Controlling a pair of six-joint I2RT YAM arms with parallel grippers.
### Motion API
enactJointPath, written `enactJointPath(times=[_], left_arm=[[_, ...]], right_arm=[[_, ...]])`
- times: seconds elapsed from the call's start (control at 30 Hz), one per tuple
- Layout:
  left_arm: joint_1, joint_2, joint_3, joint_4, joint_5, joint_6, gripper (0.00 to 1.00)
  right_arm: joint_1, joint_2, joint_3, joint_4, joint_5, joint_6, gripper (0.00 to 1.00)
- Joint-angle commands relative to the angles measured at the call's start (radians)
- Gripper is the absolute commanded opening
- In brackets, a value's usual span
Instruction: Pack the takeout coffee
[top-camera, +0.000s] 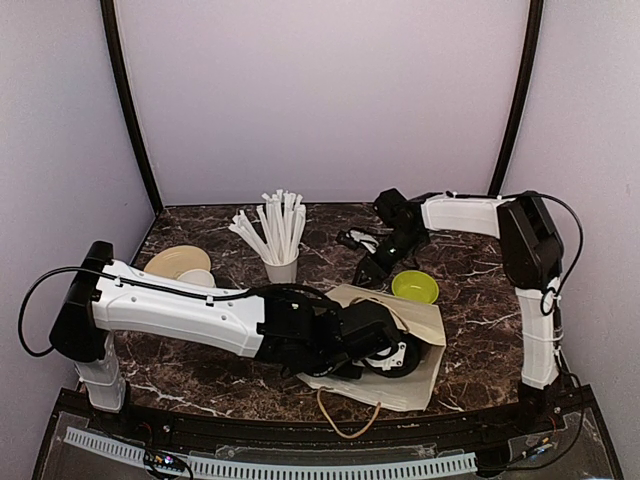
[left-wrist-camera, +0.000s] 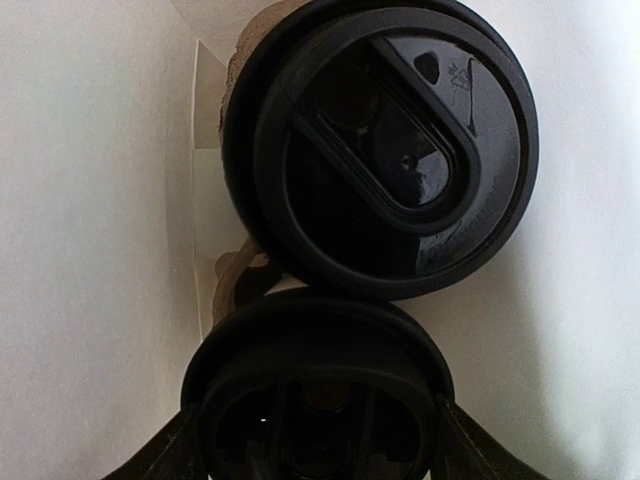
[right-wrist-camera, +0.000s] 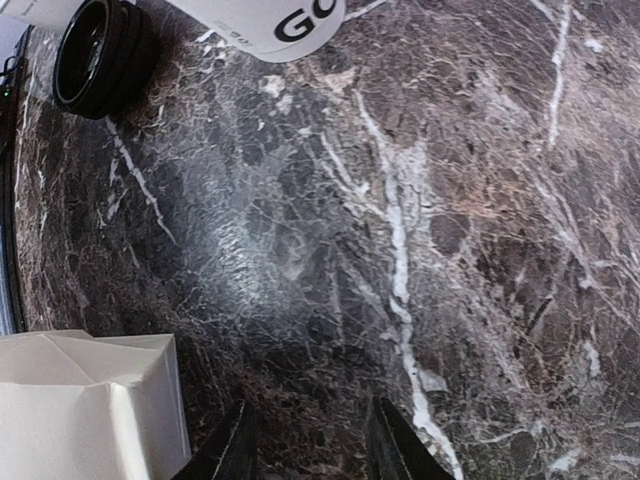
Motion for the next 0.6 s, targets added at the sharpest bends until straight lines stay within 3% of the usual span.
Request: enactJointPath(times=[0.0,0.57], left_arm=[[0.007,-0.066,-0.019,-0.026,-0.013,-0.008,0.5],[0.008,-0.08,-0.046,0.028,-0.063,0.031,0.5]], right_arm=[[0.024,0.026,0.04,-0.063,-0.033,-0.034,0.36],[0.08,0.141,0.134,-0.329,-0.185,-0.174,0.32]])
